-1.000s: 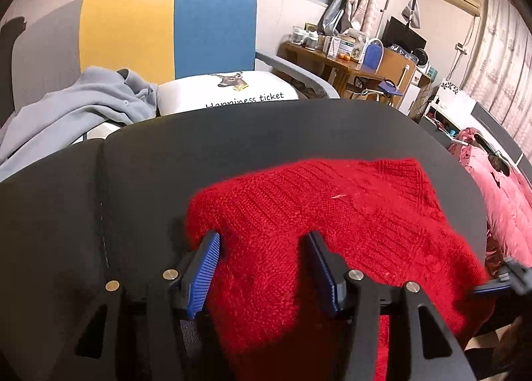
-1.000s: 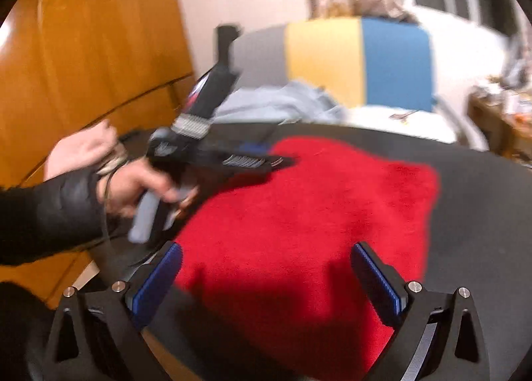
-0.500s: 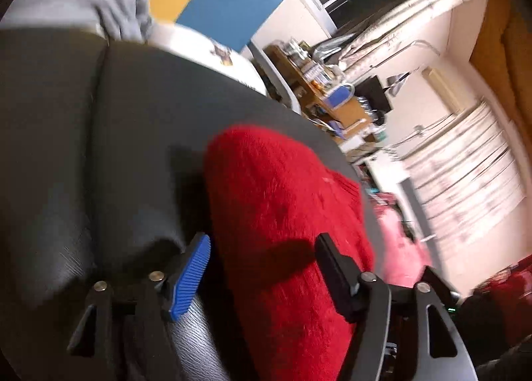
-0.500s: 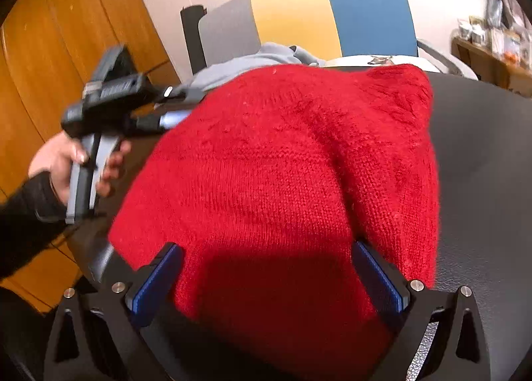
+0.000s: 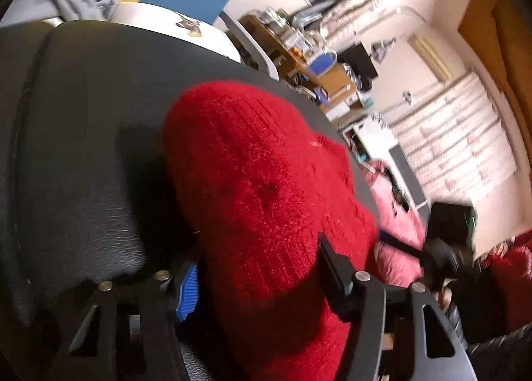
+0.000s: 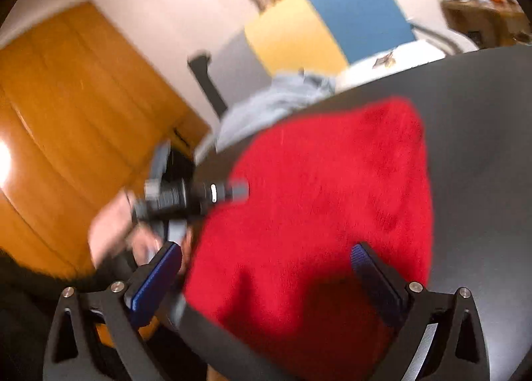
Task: Fold clothes
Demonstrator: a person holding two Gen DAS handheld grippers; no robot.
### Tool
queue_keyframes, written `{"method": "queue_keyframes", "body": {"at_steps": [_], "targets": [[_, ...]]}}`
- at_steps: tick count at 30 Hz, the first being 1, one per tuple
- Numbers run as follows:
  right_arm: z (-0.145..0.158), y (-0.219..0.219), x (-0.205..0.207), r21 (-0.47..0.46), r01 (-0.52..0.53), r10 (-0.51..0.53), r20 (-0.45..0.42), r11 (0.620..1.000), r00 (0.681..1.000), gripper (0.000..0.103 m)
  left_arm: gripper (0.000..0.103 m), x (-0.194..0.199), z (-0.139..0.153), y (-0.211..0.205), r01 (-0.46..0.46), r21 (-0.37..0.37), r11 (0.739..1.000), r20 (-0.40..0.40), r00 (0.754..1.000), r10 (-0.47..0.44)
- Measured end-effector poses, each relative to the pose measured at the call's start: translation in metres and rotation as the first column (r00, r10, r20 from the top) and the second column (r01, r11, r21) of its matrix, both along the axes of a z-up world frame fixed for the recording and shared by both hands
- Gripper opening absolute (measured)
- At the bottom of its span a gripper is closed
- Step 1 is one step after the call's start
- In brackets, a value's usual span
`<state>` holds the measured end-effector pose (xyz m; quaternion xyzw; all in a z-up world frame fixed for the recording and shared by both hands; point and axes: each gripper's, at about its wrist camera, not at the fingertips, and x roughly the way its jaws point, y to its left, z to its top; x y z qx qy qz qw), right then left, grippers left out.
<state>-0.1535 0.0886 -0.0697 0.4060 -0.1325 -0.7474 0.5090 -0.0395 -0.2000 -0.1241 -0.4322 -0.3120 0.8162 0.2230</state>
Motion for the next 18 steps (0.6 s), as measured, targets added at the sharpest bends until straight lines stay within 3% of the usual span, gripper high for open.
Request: {"method": "queue_keyframes", "body": {"at_steps": [1,5,8,11,14,15,17,18], "targets": [[0.001,0.006,-0.012,0.002,0.030,-0.030,0.019,1.000,0.999,0.103,0.062,-0.002,-0.001,0.003,0.011,0.002,1.000,0.009,1.000,-0.011],[-0.014,0.004,-0.058,0.200,0.126,-0.140,0.054,0.972,0.989,0.103,0.067,-0.009,-0.003,0.006,-0.004,0.022,1.000,0.049,0.999,0.002],[-0.002,0.012,-0.067,0.151,0.161,-0.165,0.015,0.975,0.986,0.103,0.079,-0.013,-0.003,0.011,-0.056,0.027,0.998,0.058,0.997,0.054],[-0.012,0.009,-0.075,0.206,0.131,-0.138,0.021,0.970,0.990,0.103,0.084,-0.015,-0.003,0.020,-0.103,-0.007,0.995,0.029,0.994,0.103],[-0.040,-0.005,-0.092,0.242,0.053,-0.087,0.131,0.969,0.988,0.103,0.086,-0.011,-0.001,0.034,-0.105,-0.068,0.992,-0.028,0.994,0.103],[-0.049,-0.010,-0.096,0.255,0.041,-0.079,0.141,0.966,0.987,0.103,0.072,-0.009,-0.002,0.037,-0.104,-0.075,0.992,-0.041,0.994,0.101],[-0.050,-0.019,-0.092,0.204,0.017,-0.044,0.124,0.979,0.991,0.103,0.049,-0.001,-0.006,0.030,-0.119,-0.005,0.993,-0.026,0.993,0.119],[-0.051,-0.022,-0.088,0.215,0.026,-0.053,0.121,0.976,0.991,0.102,0.044,0.004,-0.008,0.026,-0.129,0.025,0.991,-0.021,0.991,0.130]]}}
